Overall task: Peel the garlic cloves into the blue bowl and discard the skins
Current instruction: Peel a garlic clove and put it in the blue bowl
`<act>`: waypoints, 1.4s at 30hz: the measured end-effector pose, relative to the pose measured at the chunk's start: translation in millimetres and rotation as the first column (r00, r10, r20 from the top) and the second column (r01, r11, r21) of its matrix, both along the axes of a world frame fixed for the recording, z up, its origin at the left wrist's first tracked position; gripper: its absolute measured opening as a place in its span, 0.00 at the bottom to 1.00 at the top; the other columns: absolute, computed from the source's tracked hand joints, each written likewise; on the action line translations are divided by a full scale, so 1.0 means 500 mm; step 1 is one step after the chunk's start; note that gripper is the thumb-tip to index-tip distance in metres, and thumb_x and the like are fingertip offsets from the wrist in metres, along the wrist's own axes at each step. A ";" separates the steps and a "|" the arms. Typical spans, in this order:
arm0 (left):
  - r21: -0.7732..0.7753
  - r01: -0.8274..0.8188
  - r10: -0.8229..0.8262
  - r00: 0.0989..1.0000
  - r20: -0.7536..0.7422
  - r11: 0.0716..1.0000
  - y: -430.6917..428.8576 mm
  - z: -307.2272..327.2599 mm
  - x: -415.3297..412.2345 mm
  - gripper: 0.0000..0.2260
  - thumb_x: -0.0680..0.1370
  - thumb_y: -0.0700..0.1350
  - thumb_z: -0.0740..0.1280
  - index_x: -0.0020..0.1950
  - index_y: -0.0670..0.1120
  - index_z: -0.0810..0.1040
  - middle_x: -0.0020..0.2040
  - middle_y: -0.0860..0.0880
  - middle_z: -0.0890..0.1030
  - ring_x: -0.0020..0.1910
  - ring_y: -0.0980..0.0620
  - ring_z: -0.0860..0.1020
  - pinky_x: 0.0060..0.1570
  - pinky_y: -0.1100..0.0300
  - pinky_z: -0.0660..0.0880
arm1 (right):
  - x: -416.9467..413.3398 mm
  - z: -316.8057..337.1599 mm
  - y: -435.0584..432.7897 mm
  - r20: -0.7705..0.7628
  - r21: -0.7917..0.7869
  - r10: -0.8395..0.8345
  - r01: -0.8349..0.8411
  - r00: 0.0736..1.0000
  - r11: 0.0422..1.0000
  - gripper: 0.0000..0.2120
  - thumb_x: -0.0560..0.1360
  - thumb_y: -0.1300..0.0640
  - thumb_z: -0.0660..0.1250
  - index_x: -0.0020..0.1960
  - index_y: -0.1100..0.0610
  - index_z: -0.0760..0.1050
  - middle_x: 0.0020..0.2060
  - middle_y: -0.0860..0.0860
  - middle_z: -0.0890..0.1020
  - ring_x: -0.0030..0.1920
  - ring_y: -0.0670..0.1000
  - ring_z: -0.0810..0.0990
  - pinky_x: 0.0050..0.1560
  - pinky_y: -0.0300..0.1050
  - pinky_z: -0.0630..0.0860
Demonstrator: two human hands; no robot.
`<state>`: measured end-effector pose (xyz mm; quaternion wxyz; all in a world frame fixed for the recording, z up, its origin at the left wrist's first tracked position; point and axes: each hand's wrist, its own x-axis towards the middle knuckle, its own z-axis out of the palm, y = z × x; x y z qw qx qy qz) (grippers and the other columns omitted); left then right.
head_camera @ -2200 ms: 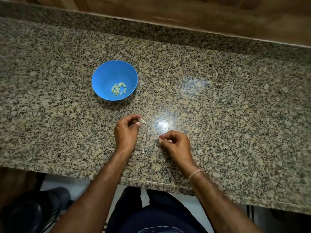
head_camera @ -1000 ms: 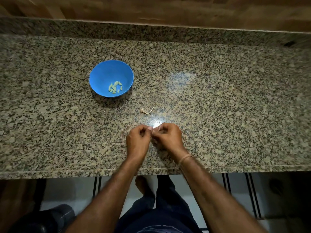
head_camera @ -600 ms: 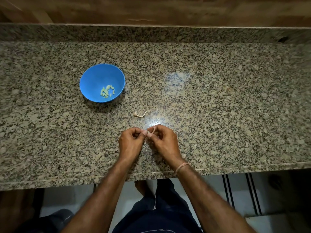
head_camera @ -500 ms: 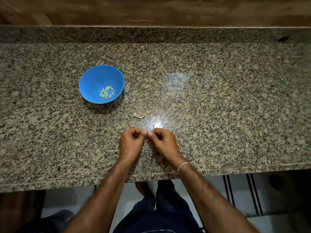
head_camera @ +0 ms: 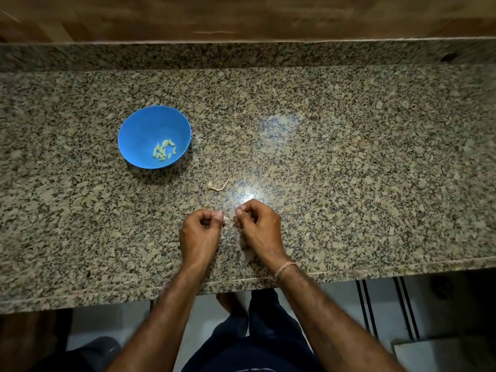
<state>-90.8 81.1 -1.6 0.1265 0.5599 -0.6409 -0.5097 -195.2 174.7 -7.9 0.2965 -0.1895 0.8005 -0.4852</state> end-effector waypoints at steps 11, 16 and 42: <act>0.017 0.023 -0.021 0.998 -0.061 1.000 0.001 0.011 -0.006 0.03 0.79 0.46 0.74 0.46 0.48 0.84 0.43 0.51 0.86 0.45 0.52 0.85 0.51 0.47 0.84 | 0.004 0.010 -0.006 -0.003 0.004 0.196 -0.196 0.981 0.981 0.09 0.82 0.53 0.70 0.46 0.57 0.80 0.38 0.48 0.81 0.33 0.36 0.77 0.33 0.30 0.74; 0.058 0.053 -0.049 0.997 -0.058 0.997 0.002 0.010 -0.004 0.08 0.81 0.49 0.72 0.43 0.49 0.86 0.39 0.51 0.86 0.42 0.51 0.84 0.48 0.52 0.82 | 0.004 -0.006 -0.002 -0.299 0.078 0.260 -0.248 0.918 0.966 0.11 0.83 0.54 0.68 0.42 0.51 0.75 0.35 0.45 0.76 0.37 0.43 0.72 0.37 0.33 0.66; 0.263 0.145 -0.126 0.988 -0.090 0.954 0.027 0.024 -0.011 0.14 0.87 0.48 0.58 0.42 0.50 0.72 0.36 0.52 0.72 0.32 0.57 0.68 0.31 0.63 0.64 | 0.023 0.011 -0.001 -0.186 0.128 0.288 -0.268 0.939 0.955 0.14 0.86 0.53 0.62 0.41 0.51 0.70 0.32 0.43 0.71 0.33 0.41 0.67 0.35 0.33 0.65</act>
